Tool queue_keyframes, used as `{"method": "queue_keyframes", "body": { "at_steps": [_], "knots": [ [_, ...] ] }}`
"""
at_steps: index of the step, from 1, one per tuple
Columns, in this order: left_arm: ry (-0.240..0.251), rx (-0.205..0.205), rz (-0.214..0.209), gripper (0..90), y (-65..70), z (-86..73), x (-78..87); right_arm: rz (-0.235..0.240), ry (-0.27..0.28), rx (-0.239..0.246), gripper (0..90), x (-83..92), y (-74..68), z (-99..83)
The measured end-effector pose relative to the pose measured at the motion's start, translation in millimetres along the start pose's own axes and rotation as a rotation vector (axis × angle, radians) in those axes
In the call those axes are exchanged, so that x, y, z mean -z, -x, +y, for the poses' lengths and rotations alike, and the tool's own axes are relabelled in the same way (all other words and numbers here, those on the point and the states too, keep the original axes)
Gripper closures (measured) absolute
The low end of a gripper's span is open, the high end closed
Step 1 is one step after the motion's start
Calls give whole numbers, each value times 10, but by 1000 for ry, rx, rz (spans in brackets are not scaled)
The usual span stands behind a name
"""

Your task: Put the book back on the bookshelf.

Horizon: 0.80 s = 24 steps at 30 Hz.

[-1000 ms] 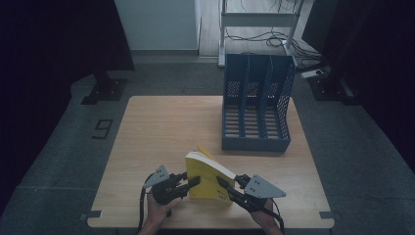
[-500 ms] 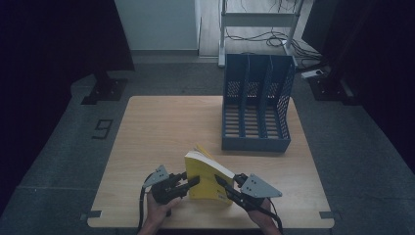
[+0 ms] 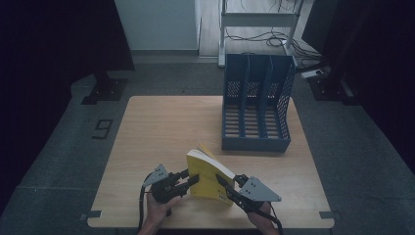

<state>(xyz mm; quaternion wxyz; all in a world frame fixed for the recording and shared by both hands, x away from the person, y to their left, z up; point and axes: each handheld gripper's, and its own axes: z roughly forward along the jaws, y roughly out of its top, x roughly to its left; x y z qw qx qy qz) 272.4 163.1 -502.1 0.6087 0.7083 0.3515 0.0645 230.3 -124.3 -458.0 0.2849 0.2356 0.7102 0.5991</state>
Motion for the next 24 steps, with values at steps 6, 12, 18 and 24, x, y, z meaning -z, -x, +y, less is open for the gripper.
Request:
{"method": "queue_keyframes", "body": {
  "at_steps": [6,12,18,24],
  "knots": [
    [-3,-4,1,576,5,-7,-16,42,-8,-5,729,33,34,12],
    [2,-2,-21,573,13,-8,-18,72,0,-3,704,18,9,25],
    [3,3,-24,571,16,-9,-21,67,-31,5,688,-80,-47,11],
    [-2,2,-21,566,15,-11,-25,53,-36,-19,726,-98,-43,4]
  ]
}}
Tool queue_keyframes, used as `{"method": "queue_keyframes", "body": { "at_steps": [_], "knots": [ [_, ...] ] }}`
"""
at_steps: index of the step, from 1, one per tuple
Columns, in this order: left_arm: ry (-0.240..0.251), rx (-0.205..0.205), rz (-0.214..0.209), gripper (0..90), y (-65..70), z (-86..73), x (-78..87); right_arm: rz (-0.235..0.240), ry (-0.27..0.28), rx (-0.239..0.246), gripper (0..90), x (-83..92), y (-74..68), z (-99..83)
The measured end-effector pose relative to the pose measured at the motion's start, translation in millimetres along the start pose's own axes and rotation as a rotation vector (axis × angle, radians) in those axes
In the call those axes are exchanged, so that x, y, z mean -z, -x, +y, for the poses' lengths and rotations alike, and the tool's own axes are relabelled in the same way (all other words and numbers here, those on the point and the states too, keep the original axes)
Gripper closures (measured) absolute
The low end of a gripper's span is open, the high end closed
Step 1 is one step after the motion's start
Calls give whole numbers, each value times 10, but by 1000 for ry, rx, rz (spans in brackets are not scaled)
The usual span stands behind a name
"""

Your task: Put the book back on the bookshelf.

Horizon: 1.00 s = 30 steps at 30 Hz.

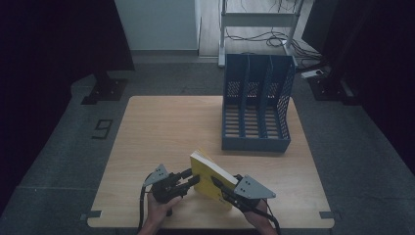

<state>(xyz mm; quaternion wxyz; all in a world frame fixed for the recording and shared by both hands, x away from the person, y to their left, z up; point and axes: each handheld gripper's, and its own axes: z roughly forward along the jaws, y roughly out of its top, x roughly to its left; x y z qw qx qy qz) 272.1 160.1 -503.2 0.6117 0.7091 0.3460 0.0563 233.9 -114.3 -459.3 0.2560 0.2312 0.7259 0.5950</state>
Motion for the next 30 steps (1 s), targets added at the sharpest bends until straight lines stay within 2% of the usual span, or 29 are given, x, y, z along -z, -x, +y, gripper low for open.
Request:
{"method": "queue_keyframes", "body": {
  "at_steps": [2,14,15,19,30],
  "knots": [
    [-10,-4,10,561,-2,-6,-8,-1,3,-5,730,0,-1,-3],
    [-16,35,33,535,-62,-16,3,-29,17,-43,737,16,22,-21],
    [-18,34,34,533,-69,-18,4,-30,17,-62,742,22,34,-21],
    [-24,30,35,532,-71,-22,-3,-32,18,-80,743,30,49,-24],
    [-41,27,33,526,-73,-32,-20,-73,27,-86,745,74,97,-19]
  ]
}}
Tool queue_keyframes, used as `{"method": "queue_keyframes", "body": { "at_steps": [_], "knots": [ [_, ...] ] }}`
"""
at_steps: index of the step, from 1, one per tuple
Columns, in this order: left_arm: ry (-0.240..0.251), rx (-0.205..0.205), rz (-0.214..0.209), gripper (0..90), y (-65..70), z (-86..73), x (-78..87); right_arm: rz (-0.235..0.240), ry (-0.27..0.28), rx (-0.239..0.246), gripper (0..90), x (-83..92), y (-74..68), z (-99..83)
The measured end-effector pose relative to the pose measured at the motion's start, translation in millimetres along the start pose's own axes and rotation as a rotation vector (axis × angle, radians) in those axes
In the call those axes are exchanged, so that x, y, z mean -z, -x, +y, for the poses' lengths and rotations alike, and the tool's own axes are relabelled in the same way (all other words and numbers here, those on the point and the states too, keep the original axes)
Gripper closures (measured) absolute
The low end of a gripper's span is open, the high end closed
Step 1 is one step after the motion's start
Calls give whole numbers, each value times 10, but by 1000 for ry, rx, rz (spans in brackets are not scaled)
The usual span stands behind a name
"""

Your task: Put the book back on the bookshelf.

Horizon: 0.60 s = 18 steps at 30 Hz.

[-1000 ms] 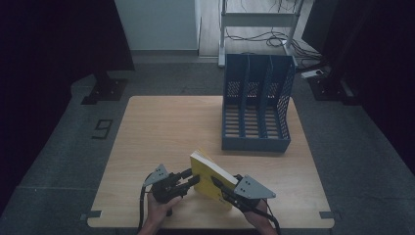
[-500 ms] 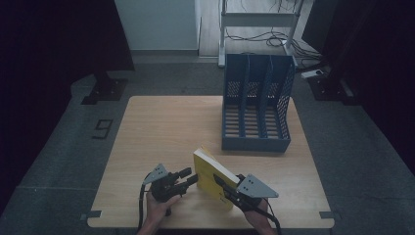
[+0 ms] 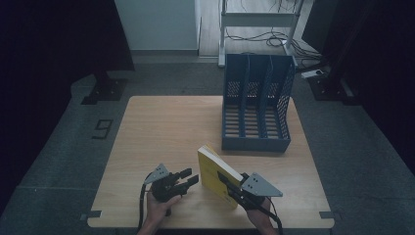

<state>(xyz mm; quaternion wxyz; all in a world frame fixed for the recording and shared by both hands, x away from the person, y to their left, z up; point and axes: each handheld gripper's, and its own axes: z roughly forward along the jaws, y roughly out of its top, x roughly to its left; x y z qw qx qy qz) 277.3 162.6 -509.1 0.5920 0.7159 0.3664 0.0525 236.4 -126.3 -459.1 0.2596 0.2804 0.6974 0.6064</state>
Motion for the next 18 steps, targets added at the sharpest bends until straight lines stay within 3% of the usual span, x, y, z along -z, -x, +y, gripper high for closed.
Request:
{"method": "queue_keyframes", "body": {
  "at_steps": [18],
  "knots": [
    [-27,9,4,519,-18,-21,-29,-61,17,-7,746,67,62,41]
  ]
}}
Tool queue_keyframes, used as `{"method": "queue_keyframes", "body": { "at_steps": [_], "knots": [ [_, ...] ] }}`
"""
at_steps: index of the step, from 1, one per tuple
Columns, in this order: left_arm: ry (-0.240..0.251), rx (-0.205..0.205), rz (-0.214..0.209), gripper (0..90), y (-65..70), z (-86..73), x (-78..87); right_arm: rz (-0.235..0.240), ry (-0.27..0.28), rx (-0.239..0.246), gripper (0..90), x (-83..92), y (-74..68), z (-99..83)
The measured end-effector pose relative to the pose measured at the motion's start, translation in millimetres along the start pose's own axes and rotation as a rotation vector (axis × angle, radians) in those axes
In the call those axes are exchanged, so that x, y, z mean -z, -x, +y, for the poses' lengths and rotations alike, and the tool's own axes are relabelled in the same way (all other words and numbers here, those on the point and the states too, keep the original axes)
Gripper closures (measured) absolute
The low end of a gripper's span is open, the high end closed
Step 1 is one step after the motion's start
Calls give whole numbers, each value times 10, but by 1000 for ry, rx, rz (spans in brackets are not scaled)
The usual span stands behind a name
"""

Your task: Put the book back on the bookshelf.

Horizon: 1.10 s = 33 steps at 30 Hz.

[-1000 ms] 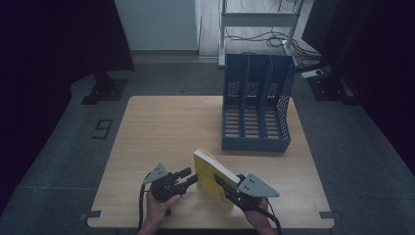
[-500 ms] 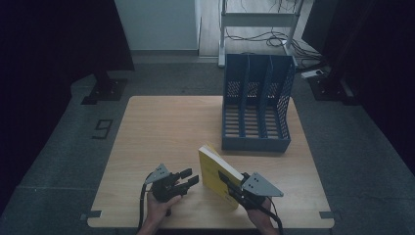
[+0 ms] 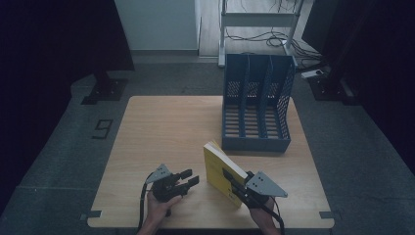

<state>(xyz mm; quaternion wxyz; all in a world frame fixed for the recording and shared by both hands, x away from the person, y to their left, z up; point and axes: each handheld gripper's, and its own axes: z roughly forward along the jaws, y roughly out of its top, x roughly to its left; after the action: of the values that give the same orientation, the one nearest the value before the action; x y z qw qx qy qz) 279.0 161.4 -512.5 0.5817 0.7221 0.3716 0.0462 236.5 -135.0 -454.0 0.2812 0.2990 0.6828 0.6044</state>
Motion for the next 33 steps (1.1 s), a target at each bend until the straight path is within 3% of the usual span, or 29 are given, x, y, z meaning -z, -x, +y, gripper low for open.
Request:
{"method": "queue_keyframes", "body": {
  "at_steps": [33],
  "knots": [
    [-40,16,5,509,-42,-18,-27,-100,29,-34,746,125,220,50]
  ]
}}
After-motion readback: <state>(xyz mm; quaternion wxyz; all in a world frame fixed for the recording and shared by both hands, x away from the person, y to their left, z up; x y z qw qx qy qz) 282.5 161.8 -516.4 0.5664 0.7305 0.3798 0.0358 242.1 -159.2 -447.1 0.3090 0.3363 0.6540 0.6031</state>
